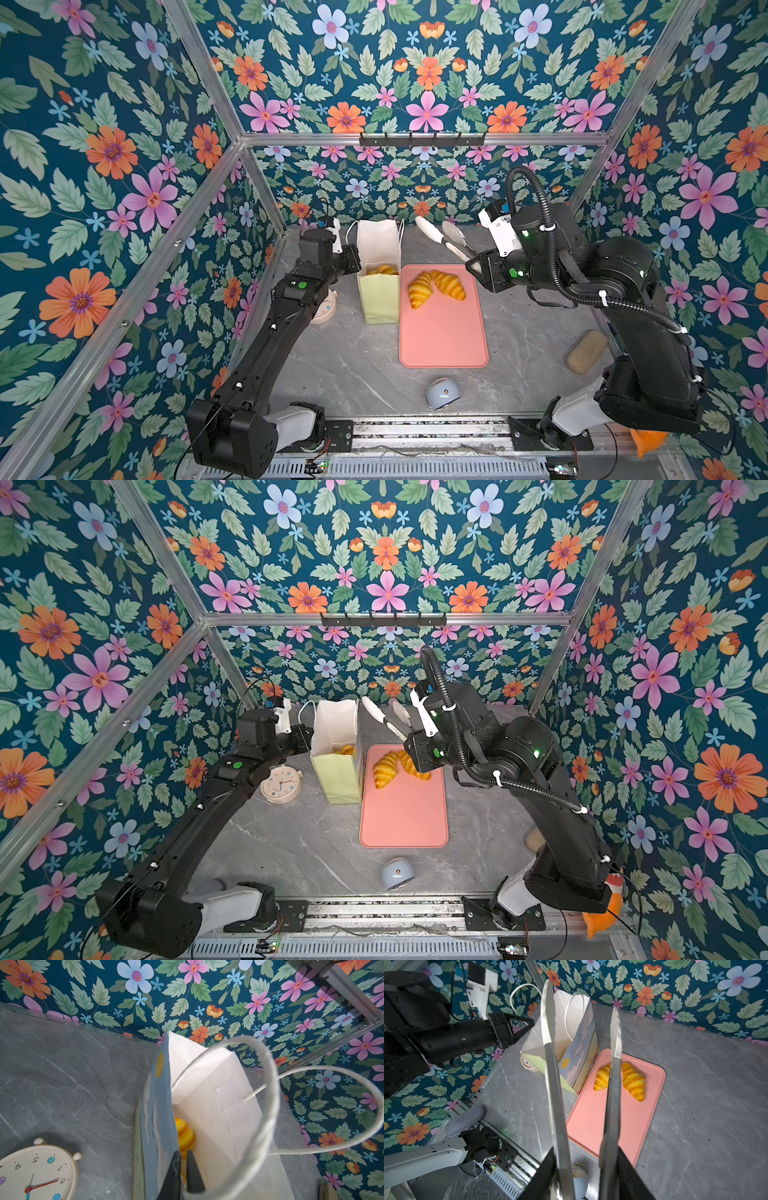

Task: Place the fake bread into the paper bag
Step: 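Move the tongs with the right gripper toward the croissants on the tray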

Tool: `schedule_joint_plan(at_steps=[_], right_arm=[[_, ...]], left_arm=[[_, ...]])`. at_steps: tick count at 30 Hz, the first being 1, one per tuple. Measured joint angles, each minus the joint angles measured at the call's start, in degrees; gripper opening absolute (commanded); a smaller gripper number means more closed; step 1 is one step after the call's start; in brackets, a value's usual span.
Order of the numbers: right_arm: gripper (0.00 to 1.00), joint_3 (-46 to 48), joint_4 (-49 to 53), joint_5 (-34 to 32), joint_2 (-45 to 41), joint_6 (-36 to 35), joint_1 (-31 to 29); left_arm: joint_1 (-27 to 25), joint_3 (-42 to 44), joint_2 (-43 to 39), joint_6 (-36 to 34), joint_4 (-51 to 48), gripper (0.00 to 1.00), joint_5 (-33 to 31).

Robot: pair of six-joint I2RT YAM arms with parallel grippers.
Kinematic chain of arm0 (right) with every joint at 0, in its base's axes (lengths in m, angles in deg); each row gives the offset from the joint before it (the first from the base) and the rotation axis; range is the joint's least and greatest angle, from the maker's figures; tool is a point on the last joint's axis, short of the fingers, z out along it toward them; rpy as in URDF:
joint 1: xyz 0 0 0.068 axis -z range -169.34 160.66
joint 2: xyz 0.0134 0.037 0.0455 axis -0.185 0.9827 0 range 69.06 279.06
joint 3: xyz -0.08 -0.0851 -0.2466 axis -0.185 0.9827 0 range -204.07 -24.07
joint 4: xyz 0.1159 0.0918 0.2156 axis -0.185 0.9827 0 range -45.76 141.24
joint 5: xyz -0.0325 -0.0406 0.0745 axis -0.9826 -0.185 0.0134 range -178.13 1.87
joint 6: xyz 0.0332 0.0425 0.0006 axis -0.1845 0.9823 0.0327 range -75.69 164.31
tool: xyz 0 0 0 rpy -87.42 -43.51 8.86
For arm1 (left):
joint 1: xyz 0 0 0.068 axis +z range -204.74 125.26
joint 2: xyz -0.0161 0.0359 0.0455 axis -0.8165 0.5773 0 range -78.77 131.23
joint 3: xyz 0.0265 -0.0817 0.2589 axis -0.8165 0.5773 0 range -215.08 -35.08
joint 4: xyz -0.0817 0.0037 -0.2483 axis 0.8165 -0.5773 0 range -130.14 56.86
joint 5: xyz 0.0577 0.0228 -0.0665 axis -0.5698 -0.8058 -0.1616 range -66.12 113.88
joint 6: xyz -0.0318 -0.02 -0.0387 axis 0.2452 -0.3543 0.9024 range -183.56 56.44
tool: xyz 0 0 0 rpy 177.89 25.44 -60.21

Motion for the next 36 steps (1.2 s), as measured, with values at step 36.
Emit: schedule_joint_plan(at_steps=[36], right_arm=[[0.49,41.0,-10.1,-3.9,3.0,-24.3,12.2]], left_arm=[[0.0,1.2,-0.3,0.0,0.0,0.10,0.3]])
